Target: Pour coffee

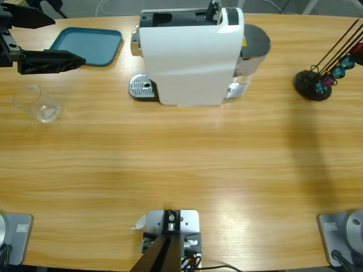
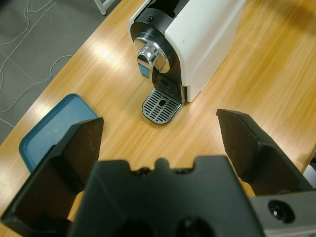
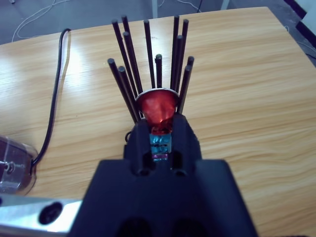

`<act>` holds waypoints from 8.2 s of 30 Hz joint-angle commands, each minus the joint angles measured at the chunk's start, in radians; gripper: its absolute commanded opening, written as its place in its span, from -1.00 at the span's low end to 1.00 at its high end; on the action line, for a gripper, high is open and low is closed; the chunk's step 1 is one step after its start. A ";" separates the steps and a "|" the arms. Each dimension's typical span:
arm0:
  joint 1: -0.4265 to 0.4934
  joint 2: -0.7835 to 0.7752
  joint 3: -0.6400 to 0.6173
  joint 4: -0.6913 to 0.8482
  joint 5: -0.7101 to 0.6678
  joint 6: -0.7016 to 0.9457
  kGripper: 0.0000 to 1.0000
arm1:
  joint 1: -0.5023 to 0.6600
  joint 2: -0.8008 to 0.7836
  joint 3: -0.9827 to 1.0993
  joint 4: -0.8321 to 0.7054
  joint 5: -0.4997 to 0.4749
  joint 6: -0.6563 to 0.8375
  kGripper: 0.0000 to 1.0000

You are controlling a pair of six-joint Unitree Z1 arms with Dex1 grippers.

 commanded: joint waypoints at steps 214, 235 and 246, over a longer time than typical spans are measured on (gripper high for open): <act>0.086 0.009 0.590 -0.423 0.661 -0.620 1.00 | 0.792 -0.088 -0.631 1.029 0.408 0.060 1.00; 0.086 0.347 0.794 -0.895 0.649 -0.745 1.00 | 0.792 -0.017 -0.555 0.957 0.416 0.082 1.00; 0.086 0.447 0.870 -1.119 0.701 -0.742 0.77 | 0.792 -0.007 -0.538 0.958 0.431 0.086 1.00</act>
